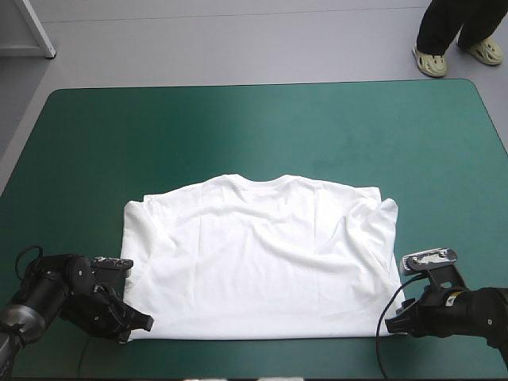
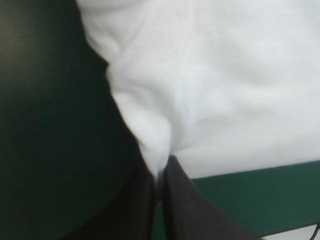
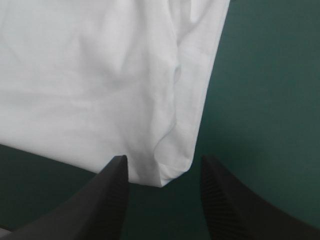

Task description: Fold the cloth

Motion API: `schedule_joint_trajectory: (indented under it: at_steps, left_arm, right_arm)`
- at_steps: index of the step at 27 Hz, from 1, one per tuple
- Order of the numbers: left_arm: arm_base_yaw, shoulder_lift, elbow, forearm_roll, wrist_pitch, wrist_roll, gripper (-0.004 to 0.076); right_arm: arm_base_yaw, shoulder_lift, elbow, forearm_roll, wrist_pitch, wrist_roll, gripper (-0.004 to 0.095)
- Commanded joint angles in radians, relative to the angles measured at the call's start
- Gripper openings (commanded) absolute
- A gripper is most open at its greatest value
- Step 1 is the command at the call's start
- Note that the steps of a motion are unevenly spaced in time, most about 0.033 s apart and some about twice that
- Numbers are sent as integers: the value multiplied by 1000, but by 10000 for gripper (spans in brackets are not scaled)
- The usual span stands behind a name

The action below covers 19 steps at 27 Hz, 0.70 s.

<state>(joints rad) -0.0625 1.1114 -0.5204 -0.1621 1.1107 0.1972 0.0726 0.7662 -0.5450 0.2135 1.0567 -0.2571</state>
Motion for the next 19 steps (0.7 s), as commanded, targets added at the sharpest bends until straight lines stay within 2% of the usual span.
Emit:
schedule_joint_trajectory:
  at_steps: [1, 16, 18, 19]
  left_arm:
    - [-2, 0, -8, -29, -87, 0, 19]
    - [-2, 0, -8, -29, -111, 0, 19]
    - [-2, 0, -8, -29, -117, 0, 19]
    - [-2, 0, -8, -25, -119, 0, 19]
  right_arm:
    - [-8, 39, -9, -5, -32, 7, 445]
    - [-8, 235, 19, 31, -98, 10, 441]
    - [-6, 280, 19, 41, -92, 6, 404]
    - [-6, 303, 19, 45, -78, -4, 329]
